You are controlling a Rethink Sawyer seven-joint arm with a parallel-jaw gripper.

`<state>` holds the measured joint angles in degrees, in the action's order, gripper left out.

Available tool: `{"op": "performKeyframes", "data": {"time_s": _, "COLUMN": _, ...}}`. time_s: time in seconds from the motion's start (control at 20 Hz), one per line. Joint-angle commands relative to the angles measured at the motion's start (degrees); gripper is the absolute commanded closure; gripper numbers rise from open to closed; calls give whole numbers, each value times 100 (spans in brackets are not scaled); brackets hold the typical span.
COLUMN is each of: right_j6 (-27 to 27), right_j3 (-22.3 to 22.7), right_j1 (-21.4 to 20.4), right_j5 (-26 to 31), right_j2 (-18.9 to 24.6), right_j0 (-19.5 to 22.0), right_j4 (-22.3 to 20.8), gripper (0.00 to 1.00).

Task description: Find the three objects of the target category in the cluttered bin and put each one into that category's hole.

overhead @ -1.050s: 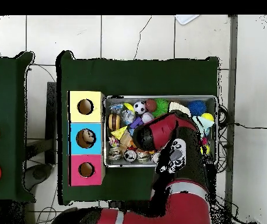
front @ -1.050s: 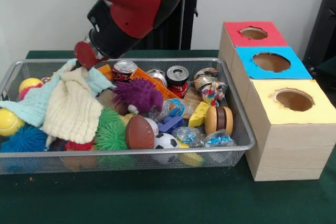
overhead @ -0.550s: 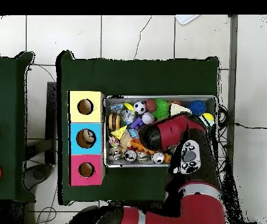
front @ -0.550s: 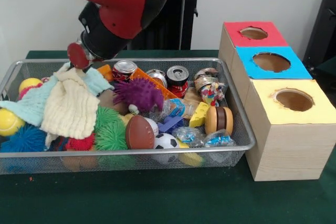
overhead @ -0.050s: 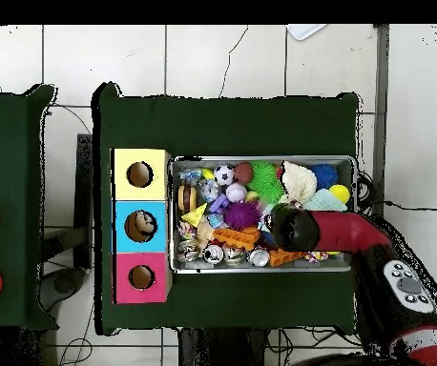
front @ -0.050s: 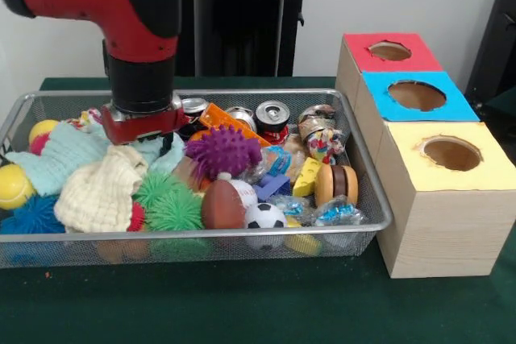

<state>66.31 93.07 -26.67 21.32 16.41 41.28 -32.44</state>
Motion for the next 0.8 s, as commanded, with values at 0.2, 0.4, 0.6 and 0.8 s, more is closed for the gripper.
{"op": "performKeyframes", "data": {"time_s": 0.2, "right_j6": 927, "right_j3": 819, "right_j1": 384, "right_j5": -884, "right_j2": 1296, "right_j0": -114, "right_j4": 483, "gripper": 0}}
{"op": "performKeyframes", "data": {"time_s": 0.4, "right_j6": 900, "right_j3": 567, "right_j1": 242, "right_j5": -179, "right_j2": 822, "right_j0": -542, "right_j4": 609, "gripper": 0}}
{"op": "performKeyframes", "data": {"time_s": 0.6, "right_j6": 603, "right_j3": -76, "right_j1": 76, "right_j5": 1414, "right_j2": -76, "right_j0": -1426, "right_j4": 496, "gripper": 0}}
{"op": "performKeyframes", "data": {"time_s": 0.8, "right_j6": 436, "right_j3": -611, "right_j1": 104, "right_j5": 2520, "right_j2": -605, "right_j0": -1998, "right_j4": 325, "gripper": 0}}
